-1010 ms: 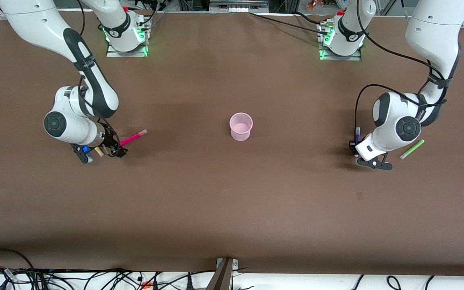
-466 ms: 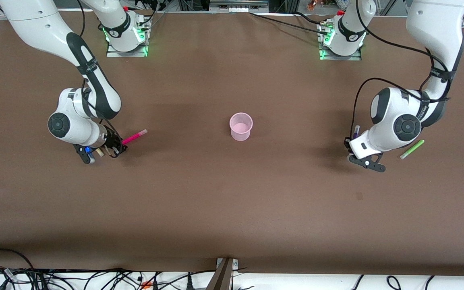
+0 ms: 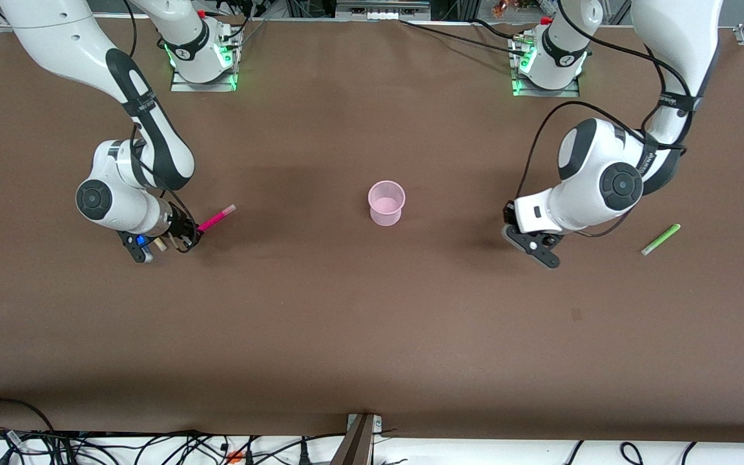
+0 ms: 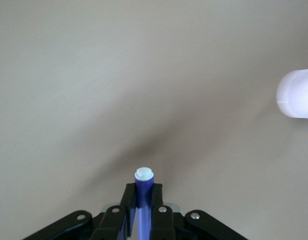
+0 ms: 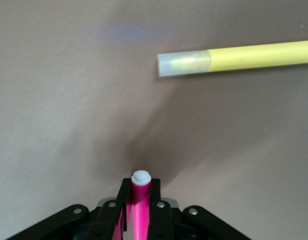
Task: Organize pens into pink holder with both arms
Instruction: 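Carry the purple pen with the left gripper over the pink cup, then lower the purple pen into the pink cup and open the left gripper, then lift the left gripper away while the right gripper carries the pink pen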
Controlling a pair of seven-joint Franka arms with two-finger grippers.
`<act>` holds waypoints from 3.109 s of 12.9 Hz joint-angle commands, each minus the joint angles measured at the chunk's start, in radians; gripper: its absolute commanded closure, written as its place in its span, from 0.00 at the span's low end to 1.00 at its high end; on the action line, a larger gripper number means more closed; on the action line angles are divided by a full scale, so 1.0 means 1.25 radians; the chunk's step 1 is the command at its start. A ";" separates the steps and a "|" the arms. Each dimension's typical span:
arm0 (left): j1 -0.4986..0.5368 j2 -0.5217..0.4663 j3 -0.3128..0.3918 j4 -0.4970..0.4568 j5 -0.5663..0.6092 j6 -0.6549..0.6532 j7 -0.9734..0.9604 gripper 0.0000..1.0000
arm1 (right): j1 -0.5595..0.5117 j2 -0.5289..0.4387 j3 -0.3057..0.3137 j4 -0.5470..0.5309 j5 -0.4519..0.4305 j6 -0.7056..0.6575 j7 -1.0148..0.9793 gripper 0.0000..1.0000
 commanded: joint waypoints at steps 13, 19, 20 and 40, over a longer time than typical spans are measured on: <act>-0.057 0.064 -0.322 -0.016 -0.188 0.422 0.144 1.00 | 0.009 -0.090 0.033 0.249 -0.007 -0.384 0.041 1.00; -0.074 0.133 -0.320 -0.030 -0.177 0.531 0.183 1.00 | 0.033 -0.096 0.032 0.274 -0.019 -0.403 0.070 1.00; -0.074 0.149 -0.320 -0.030 -0.177 0.551 0.193 1.00 | 0.033 -0.096 0.032 0.284 -0.019 -0.414 0.070 1.00; 0.223 -0.101 -0.306 0.070 0.220 -0.247 -0.311 0.00 | 0.395 -0.003 0.032 0.561 -0.170 -0.538 0.569 1.00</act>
